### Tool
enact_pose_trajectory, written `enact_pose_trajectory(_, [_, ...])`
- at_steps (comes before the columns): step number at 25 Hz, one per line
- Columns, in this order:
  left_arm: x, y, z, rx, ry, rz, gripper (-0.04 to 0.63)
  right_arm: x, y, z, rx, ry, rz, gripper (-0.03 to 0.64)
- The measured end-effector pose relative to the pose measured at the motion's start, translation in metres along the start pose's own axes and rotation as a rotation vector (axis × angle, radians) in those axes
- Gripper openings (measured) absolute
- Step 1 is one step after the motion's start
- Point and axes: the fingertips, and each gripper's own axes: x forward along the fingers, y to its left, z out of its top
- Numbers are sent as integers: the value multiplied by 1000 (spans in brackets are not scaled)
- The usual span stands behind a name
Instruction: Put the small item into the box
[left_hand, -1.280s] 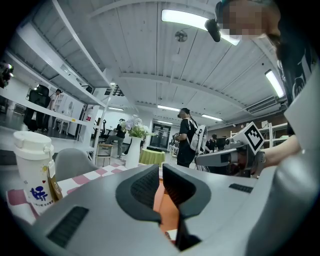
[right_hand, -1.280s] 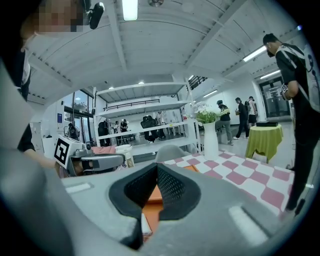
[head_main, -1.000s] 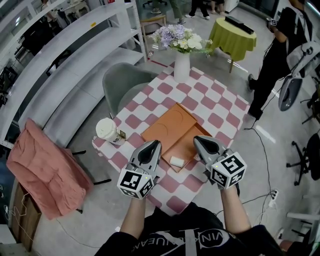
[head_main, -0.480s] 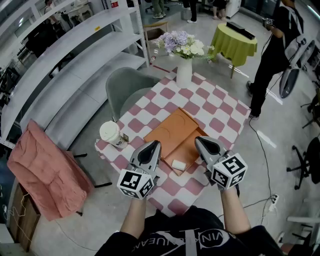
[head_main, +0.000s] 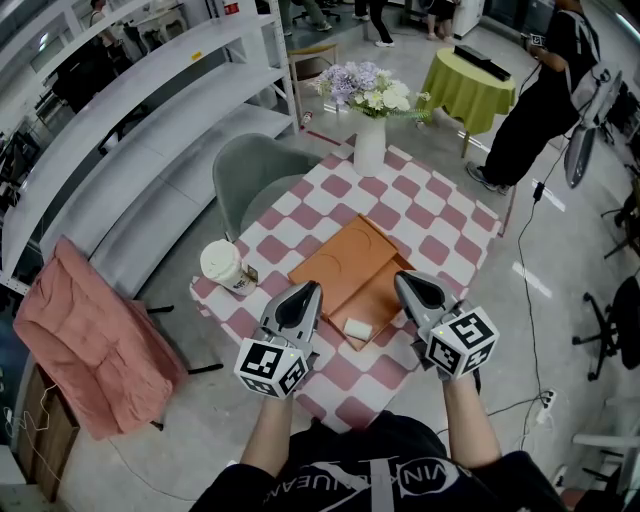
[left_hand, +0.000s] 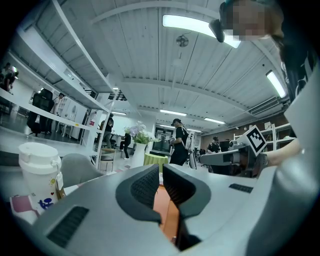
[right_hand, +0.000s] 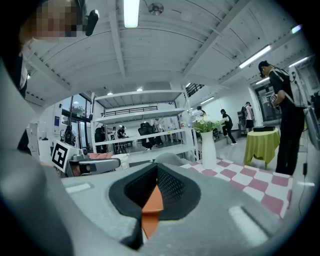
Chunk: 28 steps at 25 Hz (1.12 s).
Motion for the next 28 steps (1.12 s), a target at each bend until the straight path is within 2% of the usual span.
enact_pose_trajectory(28, [-11, -1, -13, -34, 22, 7, 25, -7, 8, -16, 24, 23, -11, 6])
